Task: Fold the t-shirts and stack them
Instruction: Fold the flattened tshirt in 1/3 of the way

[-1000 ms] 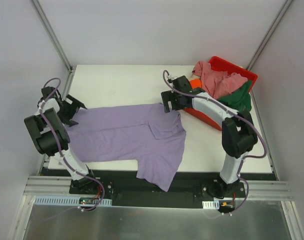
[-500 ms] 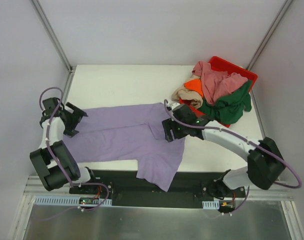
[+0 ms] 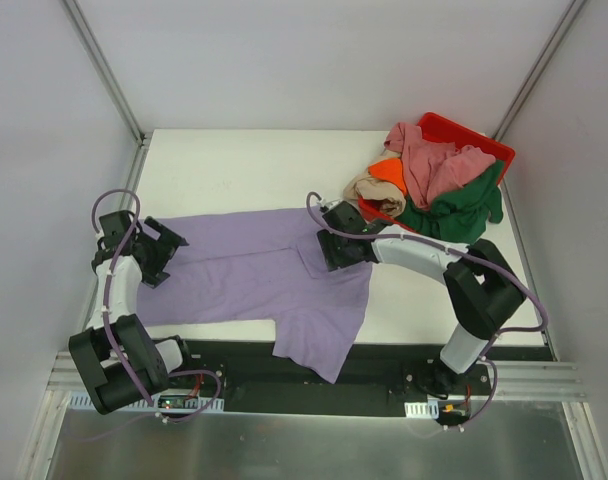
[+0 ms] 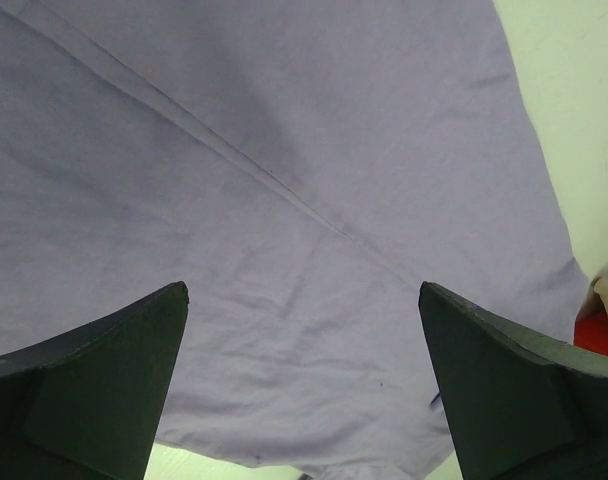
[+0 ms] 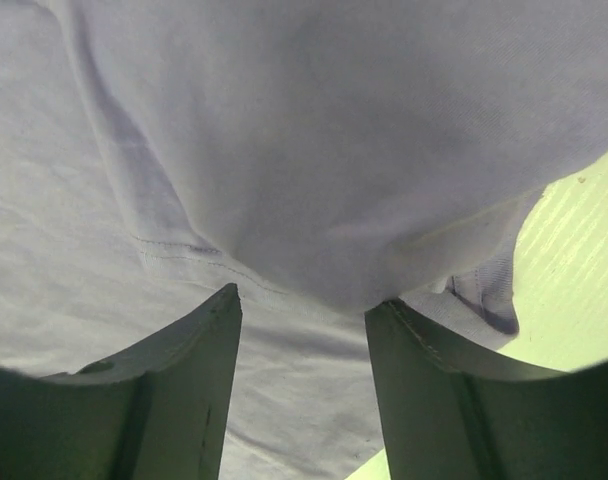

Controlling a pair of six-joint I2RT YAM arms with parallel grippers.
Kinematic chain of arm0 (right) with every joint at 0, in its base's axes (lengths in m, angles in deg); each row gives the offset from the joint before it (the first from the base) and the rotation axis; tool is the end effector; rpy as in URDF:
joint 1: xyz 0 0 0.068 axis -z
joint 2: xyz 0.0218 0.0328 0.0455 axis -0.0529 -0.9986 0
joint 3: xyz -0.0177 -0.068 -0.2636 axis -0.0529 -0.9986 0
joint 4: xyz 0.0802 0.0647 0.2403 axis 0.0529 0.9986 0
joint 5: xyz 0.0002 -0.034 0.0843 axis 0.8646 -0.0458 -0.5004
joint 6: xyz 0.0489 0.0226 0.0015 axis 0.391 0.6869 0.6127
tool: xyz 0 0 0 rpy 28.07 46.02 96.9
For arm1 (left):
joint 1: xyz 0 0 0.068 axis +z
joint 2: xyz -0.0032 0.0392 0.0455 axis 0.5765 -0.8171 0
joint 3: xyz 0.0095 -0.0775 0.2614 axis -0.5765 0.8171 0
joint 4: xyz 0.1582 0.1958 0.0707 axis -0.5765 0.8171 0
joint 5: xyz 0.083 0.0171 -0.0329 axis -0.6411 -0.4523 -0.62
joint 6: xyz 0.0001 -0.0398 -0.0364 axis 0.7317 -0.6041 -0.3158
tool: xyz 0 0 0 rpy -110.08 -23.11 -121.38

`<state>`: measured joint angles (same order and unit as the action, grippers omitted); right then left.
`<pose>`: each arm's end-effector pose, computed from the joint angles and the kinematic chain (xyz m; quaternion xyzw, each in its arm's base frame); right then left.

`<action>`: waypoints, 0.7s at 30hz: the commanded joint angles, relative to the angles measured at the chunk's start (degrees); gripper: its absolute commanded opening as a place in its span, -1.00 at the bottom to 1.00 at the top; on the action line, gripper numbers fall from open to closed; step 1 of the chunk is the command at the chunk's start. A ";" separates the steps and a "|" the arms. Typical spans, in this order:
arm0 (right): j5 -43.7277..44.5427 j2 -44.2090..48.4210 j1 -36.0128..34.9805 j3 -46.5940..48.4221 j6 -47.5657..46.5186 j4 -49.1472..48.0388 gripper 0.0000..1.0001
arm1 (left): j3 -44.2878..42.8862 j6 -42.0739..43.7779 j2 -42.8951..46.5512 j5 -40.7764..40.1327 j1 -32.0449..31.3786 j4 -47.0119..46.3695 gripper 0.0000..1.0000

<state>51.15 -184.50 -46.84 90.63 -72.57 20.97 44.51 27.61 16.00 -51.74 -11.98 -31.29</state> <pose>0.2568 0.2411 0.1930 -0.3200 0.8967 0.0714 0.2973 0.2151 0.0826 0.2194 -0.4321 0.8234 -0.1611 0.3306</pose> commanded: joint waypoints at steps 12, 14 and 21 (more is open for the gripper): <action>3.39 -0.53 -1.98 0.87 4.02 2.77 -0.13 | -1.17 -0.61 1.00 0.68 -0.20 -0.50 0.98; 3.47 -0.79 -2.15 1.22 3.94 2.60 -0.15 | -1.17 -0.69 1.00 0.59 -0.20 -0.50 0.98; 4.88 -2.02 -2.24 2.71 4.11 3.39 -0.52 | -1.52 -0.52 1.09 0.59 -0.20 -0.50 0.98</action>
<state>54.39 -186.01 -48.83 90.87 -69.36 22.89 44.51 27.29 15.98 -51.54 -11.98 -31.33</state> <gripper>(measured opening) 0.285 0.991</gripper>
